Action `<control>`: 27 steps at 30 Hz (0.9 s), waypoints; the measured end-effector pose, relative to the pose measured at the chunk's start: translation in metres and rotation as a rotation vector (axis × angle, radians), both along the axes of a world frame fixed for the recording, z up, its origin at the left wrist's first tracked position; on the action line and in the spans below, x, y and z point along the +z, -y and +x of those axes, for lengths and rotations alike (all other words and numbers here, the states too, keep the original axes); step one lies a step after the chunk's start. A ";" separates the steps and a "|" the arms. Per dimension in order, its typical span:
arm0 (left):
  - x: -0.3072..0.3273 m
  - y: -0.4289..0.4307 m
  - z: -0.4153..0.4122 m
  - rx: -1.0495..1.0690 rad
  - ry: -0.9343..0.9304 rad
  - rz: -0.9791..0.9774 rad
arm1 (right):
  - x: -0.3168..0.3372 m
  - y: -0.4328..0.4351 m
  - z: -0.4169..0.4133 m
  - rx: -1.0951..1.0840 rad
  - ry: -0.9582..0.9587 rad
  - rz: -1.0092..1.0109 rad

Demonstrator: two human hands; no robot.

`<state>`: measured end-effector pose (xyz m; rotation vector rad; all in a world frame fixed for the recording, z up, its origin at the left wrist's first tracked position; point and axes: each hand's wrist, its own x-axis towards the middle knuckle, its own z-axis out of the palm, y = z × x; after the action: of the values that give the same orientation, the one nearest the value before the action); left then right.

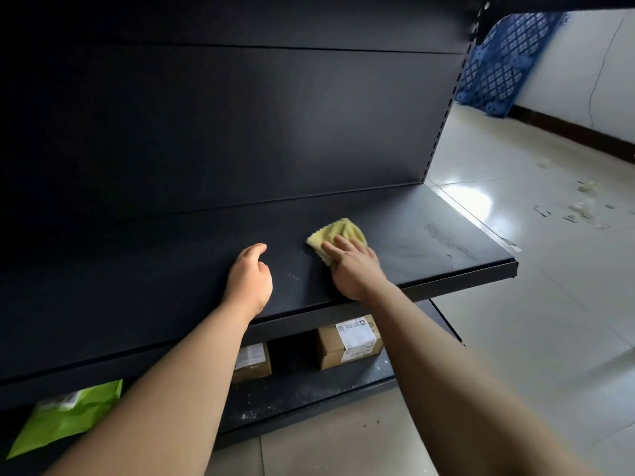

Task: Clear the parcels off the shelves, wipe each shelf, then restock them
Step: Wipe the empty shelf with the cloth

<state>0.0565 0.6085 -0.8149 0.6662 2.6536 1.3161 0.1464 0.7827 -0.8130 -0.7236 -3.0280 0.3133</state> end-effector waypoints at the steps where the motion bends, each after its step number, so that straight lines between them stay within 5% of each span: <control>1: 0.000 0.006 -0.002 0.020 -0.016 -0.027 | 0.001 0.011 -0.010 0.059 -0.010 -0.016; 11: -0.008 0.028 0.001 0.124 -0.115 -0.091 | -0.018 0.058 0.063 0.379 -0.354 0.074; 21: -0.006 0.031 -0.008 -0.023 -0.053 -0.229 | -0.014 -0.032 0.098 -0.219 -0.033 0.113; 27: -0.001 -0.001 -0.002 -0.088 -0.206 -0.353 | -0.006 0.013 0.047 0.058 -0.066 0.133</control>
<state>0.0546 0.6095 -0.8163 0.8920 2.8712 0.7630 0.1937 0.7696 -0.8194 -0.6054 -2.9770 0.1325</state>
